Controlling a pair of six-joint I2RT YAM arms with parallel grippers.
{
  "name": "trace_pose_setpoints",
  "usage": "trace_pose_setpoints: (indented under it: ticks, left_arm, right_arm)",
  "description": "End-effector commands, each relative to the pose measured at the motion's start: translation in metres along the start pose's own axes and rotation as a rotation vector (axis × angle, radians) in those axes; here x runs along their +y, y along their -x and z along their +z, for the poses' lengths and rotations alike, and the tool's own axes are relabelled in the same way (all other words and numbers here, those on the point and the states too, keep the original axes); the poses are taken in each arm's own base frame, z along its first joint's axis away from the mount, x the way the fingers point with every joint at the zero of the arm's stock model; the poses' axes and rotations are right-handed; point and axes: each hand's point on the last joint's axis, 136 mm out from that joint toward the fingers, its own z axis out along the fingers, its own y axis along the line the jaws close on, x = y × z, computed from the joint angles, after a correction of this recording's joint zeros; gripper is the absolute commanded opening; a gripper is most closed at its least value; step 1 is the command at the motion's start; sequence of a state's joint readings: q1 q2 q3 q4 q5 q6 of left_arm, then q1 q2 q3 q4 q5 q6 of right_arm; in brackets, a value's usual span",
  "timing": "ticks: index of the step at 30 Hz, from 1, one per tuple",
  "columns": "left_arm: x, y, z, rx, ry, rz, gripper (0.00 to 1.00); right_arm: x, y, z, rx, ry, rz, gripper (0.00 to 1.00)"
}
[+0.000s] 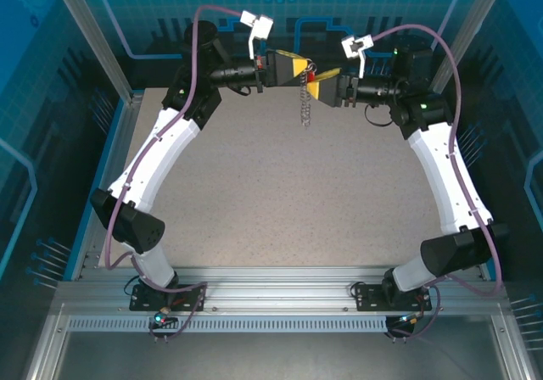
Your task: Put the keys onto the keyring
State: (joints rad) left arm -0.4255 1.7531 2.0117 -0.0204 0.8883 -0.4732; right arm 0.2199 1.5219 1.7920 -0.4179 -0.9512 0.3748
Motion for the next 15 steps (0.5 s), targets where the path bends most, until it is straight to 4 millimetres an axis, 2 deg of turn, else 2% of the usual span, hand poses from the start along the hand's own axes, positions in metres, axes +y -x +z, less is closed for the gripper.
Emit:
trace_pose_setpoints:
  ticks: [1, 3, 9, 15]
  left_arm:
    - [-0.017, 0.012, -0.003, -0.011, -0.04, 0.031, 0.0]
    - [-0.018, 0.012, -0.003, -0.013, -0.04, 0.034, 0.0]
    - [-0.013, 0.015, -0.005, -0.048, -0.005, 0.046, 0.0]
    - [-0.013, 0.021, -0.006, -0.09, -0.002, 0.052, 0.0]
  right_arm:
    - [0.014, 0.011, 0.006, -0.014, 0.027, -0.046, 0.49]
    - [0.015, 0.01, 0.007, -0.009, 0.031, -0.047, 0.41]
    - [0.014, -0.001, 0.003, 0.017, 0.014, -0.046, 0.01]
    - [0.011, -0.013, 0.004, 0.027, 0.009, -0.018, 0.0]
